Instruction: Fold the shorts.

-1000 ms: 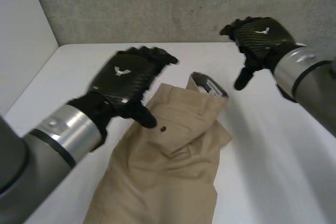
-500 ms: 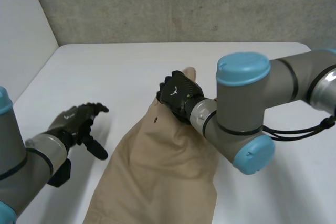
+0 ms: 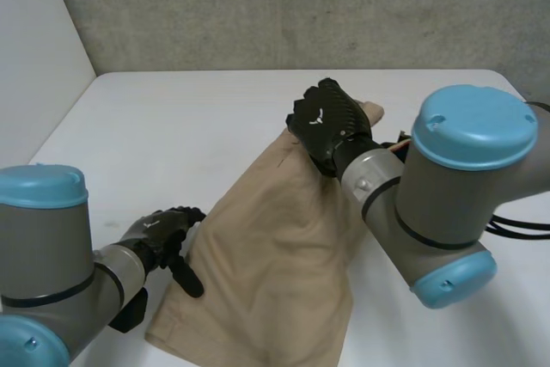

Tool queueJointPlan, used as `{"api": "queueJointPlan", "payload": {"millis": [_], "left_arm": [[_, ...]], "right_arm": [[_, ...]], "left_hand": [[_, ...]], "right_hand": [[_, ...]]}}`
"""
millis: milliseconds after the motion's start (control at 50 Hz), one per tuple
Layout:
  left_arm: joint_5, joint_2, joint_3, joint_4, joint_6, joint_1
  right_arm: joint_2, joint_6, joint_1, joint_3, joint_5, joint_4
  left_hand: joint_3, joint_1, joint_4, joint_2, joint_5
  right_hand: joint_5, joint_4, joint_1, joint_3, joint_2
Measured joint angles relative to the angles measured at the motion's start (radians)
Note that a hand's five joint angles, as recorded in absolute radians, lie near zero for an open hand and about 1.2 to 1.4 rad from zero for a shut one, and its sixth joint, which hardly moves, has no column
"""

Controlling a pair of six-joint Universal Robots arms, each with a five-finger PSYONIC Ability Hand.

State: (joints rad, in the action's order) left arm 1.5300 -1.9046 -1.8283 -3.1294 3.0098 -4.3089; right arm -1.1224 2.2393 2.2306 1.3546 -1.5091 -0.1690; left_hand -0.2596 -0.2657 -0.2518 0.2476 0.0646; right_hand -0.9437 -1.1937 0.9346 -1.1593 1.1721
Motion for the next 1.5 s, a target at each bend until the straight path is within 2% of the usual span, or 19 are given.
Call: {"api": "queueJointPlan", "payload": {"millis": [140, 200, 240, 280, 300, 340, 480, 600, 740, 800, 860, 880, 960, 1060, 1120, 1260, 1360, 1460, 1500], "left_arm": [[-0.001, -0.049, 0.041, 0.0, -0.022, 0.007], [-0.001, -0.072, 0.061, 0.0, -0.025, 0.01], [-0.002, -0.086, 0.073, 0.0, -0.025, 0.011], [-0.001, -0.102, 0.09, 0.0, -0.024, 0.014], [-0.001, -0.108, 0.099, 0.0, -0.024, 0.016], [0.0, -0.125, 0.13, -0.001, -0.021, 0.021], [0.005, -0.156, 0.326, -0.007, -0.008, 0.029], [0.012, -0.155, 0.647, -0.014, -0.005, 0.024], [0.029, -0.124, 0.819, -0.071, -0.004, 0.034], [0.031, -0.102, 0.795, -0.102, 0.004, 0.048], [0.03, -0.081, 0.722, -0.133, 0.032, 0.063], [0.03, -0.078, 0.704, -0.138, 0.041, 0.066], [0.03, -0.068, 0.598, -0.161, 0.112, 0.089], [0.03, -0.068, 0.513, -0.167, 0.186, 0.128], [0.031, -0.066, 0.48, -0.164, 0.207, 0.144], [0.031, -0.003, 0.375, -0.158, 0.219, 0.17], [0.032, 0.054, 0.303, -0.16, 0.218, 0.176], [0.033, 0.095, 0.257, -0.162, 0.218, 0.177], [0.033, 0.12, 0.229, -0.164, 0.218, 0.176]], "right_arm": [[-0.077, 0.092, -0.019, 0.052, 0.004, 0.001], [-0.11, 0.143, -0.028, 0.062, 0.007, 0.001], [-0.123, 0.164, -0.033, 0.065, 0.009, 0.001], [-0.135, 0.181, -0.037, 0.067, 0.01, 0.0], [-0.139, 0.185, -0.039, 0.068, 0.011, 0.0], [-0.147, 0.19, -0.042, 0.068, 0.011, -0.002], [-0.144, 0.171, -0.067, 0.026, 0.003, -0.02], [-0.12, 0.171, -0.099, -0.044, -0.017, -0.08], [-0.127, 0.183, -0.105, 0.012, -0.016, -0.123], [-0.157, 0.183, -0.109, 0.094, 0.012, -0.095], [-0.195, 0.175, -0.124, 0.2, 0.075, -0.011], [-0.202, 0.173, -0.129, 0.221, 0.092, 0.016], [-0.237, 0.158, -0.176, 0.304, 0.202, 0.238], [-0.265, 0.217, -0.257, 0.26, 0.27, 0.457], [-0.282, 0.322, -0.296, 0.193, 0.275, 0.488], [-0.288, 0.704, -0.374, 0.005, 0.262, 0.436], [-0.205, 0.807, -0.388, -0.073, 0.26, 0.427], [-0.1, 0.821, -0.381, -0.135, 0.255, 0.447], [-0.013, 0.818, -0.367, -0.183, 0.252, 0.469]], "left_hand": [[-0.004, -0.004, -0.008, 0.012, 0.015], [-0.08, -0.081, -0.092, 0.097, 0.106], [-0.28, -0.312, -0.291, 0.295, 0.303], [-0.418, -0.444, -0.412, 0.433, 0.421], [-0.645, -0.677, -0.655, 0.662, 0.66], [-0.862, -0.87, -0.868, 0.881, 0.866], [-0.92, -0.882, -0.95, 0.944, 0.908], [-0.923, -0.882, -0.95, 0.946, 0.908], [-0.926, -0.882, -0.95, 0.947, 0.908], [-0.927, -0.882, -0.95, 0.948, 0.908], [-0.927, -0.882, -0.951, 0.949, 0.908], [-0.927, -0.882, -0.951, 0.949, 0.908], [-0.928, -0.882, -0.951, 0.949, 0.908], [-0.929, -0.882, -0.951, 0.95, 0.908], [-0.929, -0.882, -0.951, 0.95, 0.908], [-0.929, -0.882, -0.951, 0.951, 0.908], [-0.929, -0.882, -0.951, 0.951, 0.908], [-0.931, -0.882, -0.951, 0.951, 0.908], [-0.932, -0.882, -0.951, 0.952, 0.908]], "right_hand": [[0.0, 0.0, 0.0, -0.002, 0.0], [0.0, 0.0, 0.006, -0.002, 0.0], [0.0, 0.0, 0.006, -0.002, 0.0], [0.0, 0.0, 0.006, -0.002, 0.0], [0.0, 0.0, 0.006, -0.002, 0.0], [0.0, 0.0, 0.016, -0.002, 0.0], [0.0, 0.0, 0.016, -0.008, 0.0], [0.0, 0.0, 0.016, -0.017, 0.0], [-0.019, 0.0, 0.016, -0.018, 0.0], [0.006, 0.058, -0.008, 0.029, -0.045], [0.326, 0.406, -0.27, 0.381, -0.406], [0.339, 0.42, -0.281, 0.395, -0.413], [0.466, 0.551, -0.372, 0.519, -0.52], [0.695, 0.77, -0.558, 0.733, -0.746], [0.713, 0.789, -0.571, 0.743, -0.754], [0.717, 0.792, -0.579, 0.746, -0.754], [0.749, 0.825, -0.606, 0.781, -0.781], [0.764, 0.836, -0.616, 0.792, -0.783], [0.81, 0.884, -0.662, 0.852, -0.853]]}}
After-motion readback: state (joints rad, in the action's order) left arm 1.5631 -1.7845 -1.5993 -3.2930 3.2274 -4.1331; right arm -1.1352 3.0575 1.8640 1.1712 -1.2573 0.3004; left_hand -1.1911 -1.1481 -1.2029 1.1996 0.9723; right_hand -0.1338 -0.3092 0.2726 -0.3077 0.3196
